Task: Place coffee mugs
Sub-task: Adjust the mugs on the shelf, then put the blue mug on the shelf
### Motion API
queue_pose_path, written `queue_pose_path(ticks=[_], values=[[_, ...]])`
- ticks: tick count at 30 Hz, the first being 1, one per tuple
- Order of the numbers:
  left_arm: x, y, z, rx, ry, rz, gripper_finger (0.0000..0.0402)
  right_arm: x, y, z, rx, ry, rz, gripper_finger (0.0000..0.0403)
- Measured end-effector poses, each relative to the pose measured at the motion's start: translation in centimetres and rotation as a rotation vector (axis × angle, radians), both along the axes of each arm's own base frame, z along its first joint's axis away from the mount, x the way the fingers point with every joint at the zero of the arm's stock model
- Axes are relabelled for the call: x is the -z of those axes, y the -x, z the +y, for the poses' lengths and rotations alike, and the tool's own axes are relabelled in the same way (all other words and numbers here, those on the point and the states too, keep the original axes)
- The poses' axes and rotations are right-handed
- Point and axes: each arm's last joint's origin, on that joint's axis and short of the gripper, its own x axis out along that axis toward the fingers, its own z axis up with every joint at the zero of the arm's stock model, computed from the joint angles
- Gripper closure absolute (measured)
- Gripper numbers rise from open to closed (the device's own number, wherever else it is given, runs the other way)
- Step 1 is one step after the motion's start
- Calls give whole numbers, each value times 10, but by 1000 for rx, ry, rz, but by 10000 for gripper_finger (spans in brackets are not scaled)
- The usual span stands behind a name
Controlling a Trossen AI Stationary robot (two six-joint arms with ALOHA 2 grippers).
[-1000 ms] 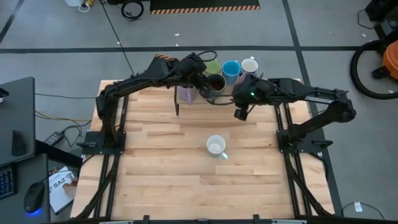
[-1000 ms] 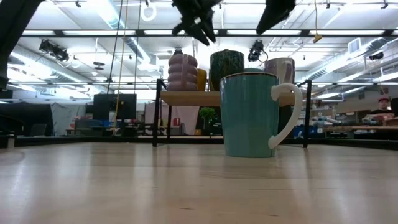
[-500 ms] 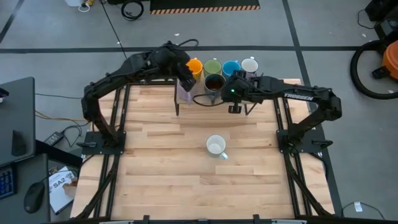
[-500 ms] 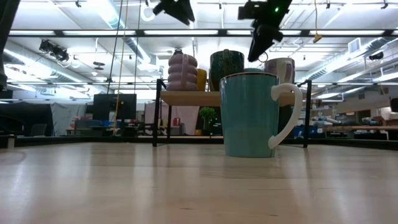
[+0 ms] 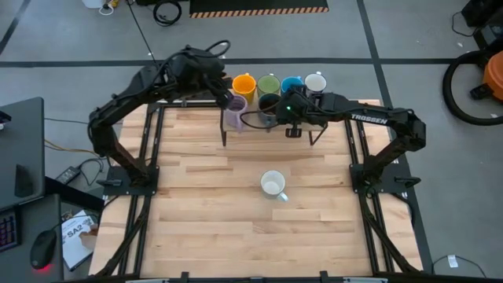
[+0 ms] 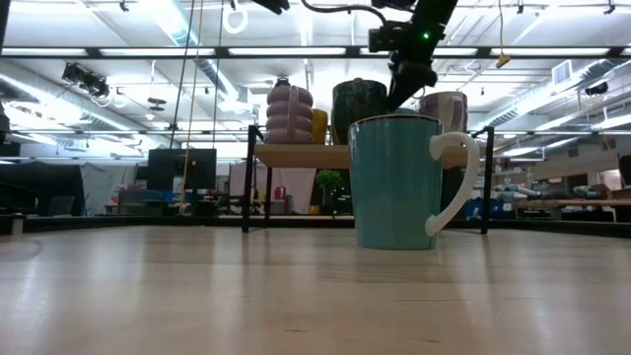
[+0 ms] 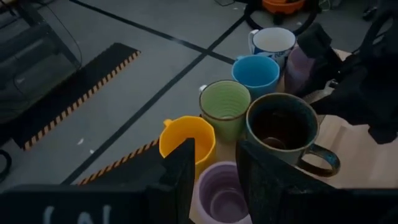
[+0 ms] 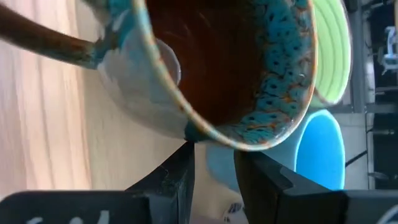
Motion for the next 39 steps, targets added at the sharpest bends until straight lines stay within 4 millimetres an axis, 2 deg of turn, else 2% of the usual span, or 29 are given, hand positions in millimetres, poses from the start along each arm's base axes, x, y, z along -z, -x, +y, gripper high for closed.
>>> queue_pose_path(ticks=[20, 27, 33, 36, 39], values=[[-3, 3, -2, 23, -31, 15, 279, -5, -9, -10, -103, -32, -123, 291], [-3, 3, -3, 57, -11, 9, 279, -9, -7, -11, -70, 7, -128, 291], [-4, 3, -10, 116, 15, 3, 279, -37, 10, 11, -60, 80, -213, 291], [-4, 2, -16, 133, 22, 0, 279, -49, 21, 27, -51, 3, -316, 291], [-3, -1, -21, 149, 29, -2, 279, -54, 29, 44, -90, -166, -404, 291]])
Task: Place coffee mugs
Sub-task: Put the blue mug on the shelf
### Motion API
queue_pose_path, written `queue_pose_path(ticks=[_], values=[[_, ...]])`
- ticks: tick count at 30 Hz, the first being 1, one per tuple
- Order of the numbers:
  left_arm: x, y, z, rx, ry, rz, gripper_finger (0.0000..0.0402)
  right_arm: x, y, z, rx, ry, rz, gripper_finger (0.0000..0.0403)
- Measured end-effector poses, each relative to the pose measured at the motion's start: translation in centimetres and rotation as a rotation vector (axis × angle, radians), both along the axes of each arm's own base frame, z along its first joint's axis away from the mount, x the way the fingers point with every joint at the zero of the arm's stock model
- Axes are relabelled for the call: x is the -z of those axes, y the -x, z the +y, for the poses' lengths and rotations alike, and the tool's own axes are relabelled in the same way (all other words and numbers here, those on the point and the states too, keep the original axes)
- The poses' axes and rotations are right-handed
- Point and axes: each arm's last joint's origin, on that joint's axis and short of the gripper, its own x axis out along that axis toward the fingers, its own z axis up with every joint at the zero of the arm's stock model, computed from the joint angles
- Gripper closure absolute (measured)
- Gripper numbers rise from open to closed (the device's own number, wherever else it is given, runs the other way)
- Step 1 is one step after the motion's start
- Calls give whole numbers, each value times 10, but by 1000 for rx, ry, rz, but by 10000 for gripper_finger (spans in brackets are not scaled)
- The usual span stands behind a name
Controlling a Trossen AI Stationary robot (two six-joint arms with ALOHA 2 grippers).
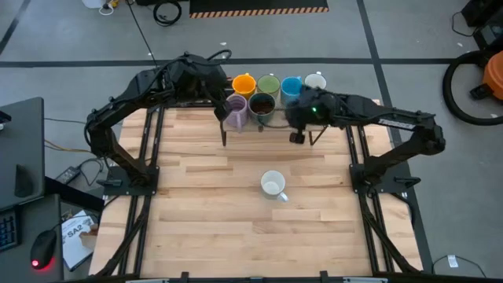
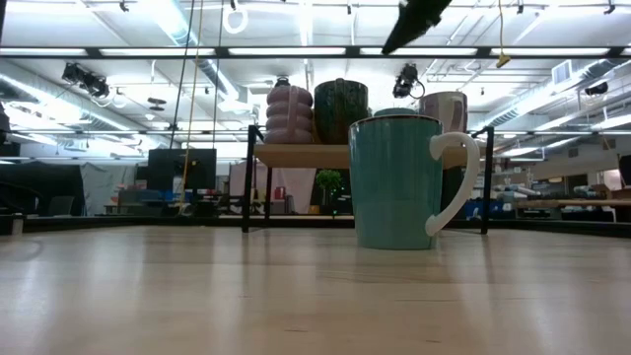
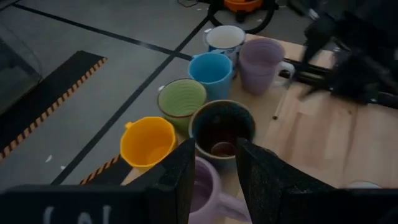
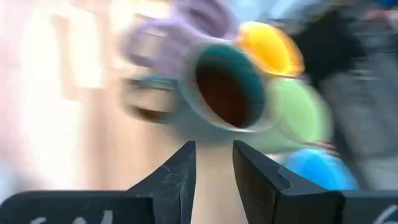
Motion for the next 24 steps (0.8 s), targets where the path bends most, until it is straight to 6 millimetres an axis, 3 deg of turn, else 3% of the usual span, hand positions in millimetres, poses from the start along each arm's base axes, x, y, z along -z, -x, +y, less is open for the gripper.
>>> queue_pose_path(ticks=[7, 13, 24], values=[[0, -1, -3, 4, 5, -6, 279, 5, -3, 48, -204, -188, 19, 299], [0, -2, -5, -41, 82, -62, 278, 34, -11, 87, -298, -267, 239, 300], [-9, -1, -36, 19, 137, -150, 278, 64, -25, 137, -420, -303, 396, 313]])
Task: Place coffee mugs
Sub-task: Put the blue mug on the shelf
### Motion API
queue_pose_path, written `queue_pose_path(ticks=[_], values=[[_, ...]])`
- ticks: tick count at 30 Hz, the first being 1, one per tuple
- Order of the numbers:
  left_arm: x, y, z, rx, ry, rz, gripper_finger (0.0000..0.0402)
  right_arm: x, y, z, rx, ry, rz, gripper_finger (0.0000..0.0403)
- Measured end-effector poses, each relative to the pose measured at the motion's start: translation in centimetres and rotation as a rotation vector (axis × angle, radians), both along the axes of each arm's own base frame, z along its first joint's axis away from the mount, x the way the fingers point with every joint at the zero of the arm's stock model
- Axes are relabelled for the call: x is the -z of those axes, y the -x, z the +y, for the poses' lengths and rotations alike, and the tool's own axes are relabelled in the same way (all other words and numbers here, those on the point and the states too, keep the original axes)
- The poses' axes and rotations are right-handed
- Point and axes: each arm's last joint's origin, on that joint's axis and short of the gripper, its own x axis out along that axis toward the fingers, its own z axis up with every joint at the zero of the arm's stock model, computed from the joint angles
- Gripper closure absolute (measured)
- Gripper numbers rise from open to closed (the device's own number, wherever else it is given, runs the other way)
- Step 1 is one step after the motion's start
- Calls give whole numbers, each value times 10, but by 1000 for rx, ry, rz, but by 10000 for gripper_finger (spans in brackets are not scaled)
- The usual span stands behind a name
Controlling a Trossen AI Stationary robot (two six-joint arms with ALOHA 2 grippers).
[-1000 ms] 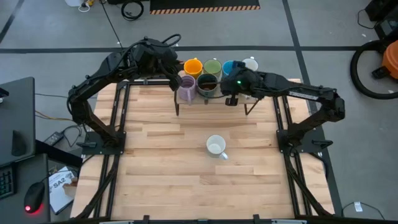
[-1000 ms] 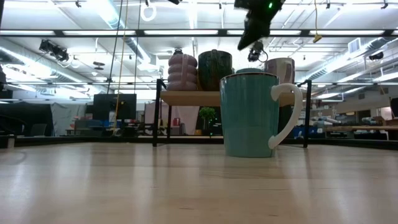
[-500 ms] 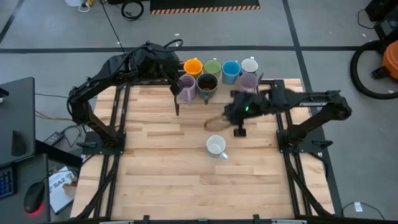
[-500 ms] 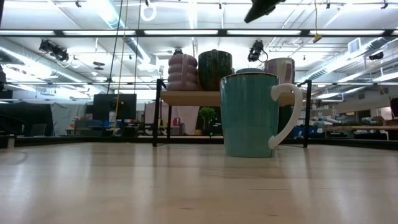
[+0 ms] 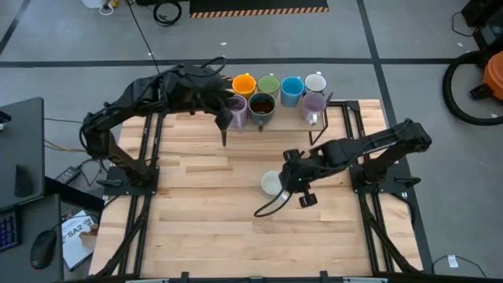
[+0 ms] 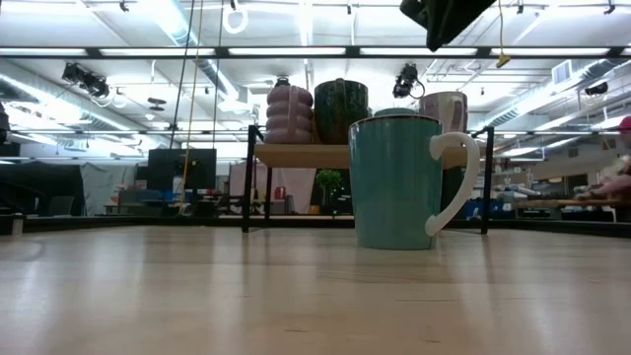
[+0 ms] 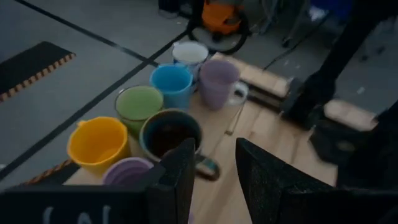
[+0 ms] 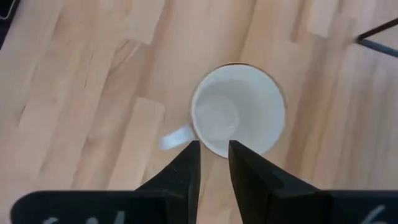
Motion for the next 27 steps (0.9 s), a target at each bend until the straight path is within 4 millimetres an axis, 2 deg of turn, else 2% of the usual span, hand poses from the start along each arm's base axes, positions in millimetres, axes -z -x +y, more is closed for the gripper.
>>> queue_pose_path(ticks=[7, 14, 20, 27], values=[[-8, 3, -19, 23, 65, -93, 278, 21, -18, 13, -24, -9, 39, 263], [-19, 11, -38, 77, 87, -163, 278, 58, -42, 18, 70, -72, 140, 218], [-26, 21, -46, 98, 106, -205, 278, 83, -53, 20, 98, -76, 212, 221], [-31, 30, -50, 114, 104, -227, 278, 102, -63, 19, 131, -63, 248, 248]])
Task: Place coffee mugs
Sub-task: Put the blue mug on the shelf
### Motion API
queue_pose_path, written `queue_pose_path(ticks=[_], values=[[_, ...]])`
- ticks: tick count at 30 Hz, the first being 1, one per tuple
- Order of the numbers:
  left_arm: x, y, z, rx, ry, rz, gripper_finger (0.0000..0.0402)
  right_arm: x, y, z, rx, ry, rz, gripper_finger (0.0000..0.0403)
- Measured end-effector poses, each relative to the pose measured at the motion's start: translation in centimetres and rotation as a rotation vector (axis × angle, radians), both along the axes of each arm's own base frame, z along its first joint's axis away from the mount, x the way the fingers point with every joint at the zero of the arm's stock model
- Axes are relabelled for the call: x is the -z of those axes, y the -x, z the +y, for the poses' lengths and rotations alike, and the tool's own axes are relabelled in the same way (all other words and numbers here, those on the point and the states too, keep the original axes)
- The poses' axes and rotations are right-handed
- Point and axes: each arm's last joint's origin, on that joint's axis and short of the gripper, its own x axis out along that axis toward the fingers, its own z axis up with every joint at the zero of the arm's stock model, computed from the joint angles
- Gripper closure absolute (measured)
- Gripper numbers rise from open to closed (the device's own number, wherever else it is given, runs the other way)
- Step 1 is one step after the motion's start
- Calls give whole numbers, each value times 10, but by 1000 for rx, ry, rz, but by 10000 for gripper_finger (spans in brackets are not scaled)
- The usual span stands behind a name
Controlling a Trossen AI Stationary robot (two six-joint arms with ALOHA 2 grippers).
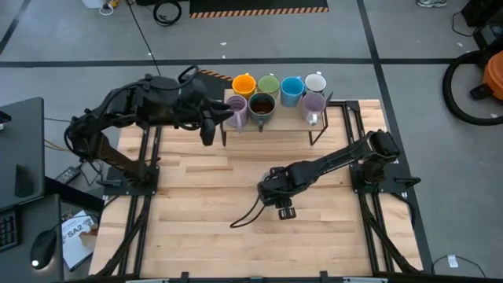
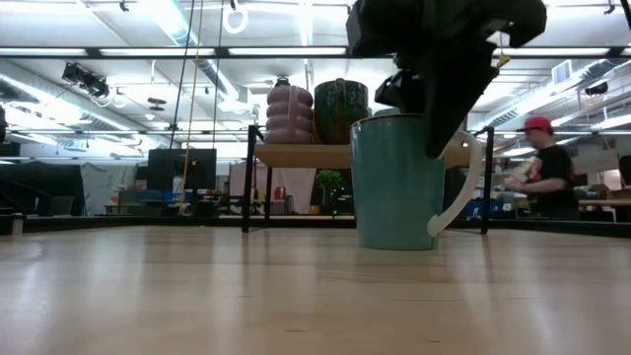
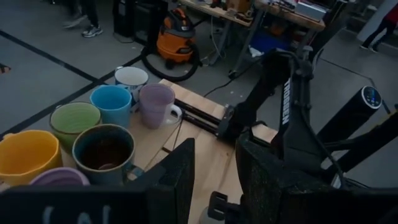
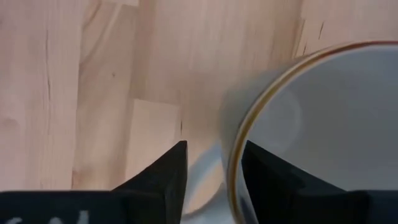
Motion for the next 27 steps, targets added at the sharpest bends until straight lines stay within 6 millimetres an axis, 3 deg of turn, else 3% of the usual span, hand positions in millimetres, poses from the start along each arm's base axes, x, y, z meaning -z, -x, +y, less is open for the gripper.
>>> queue_pose_path(ticks=[12, 18, 21, 27], values=[[-1, 2, 0, 8, -33, 6, 278, 0, -3, -13, 109, -37, 8, 362], [-2, 3, 0, 7, -33, 4, 278, -6, -2, -27, 174, -82, 30, 367], [-4, 7, 3, -10, -35, -5, 278, -18, 6, -40, 213, -86, 76, 367], [-6, 12, 11, -50, -30, -15, 278, -71, 12, -74, 297, -38, 56, 364]])
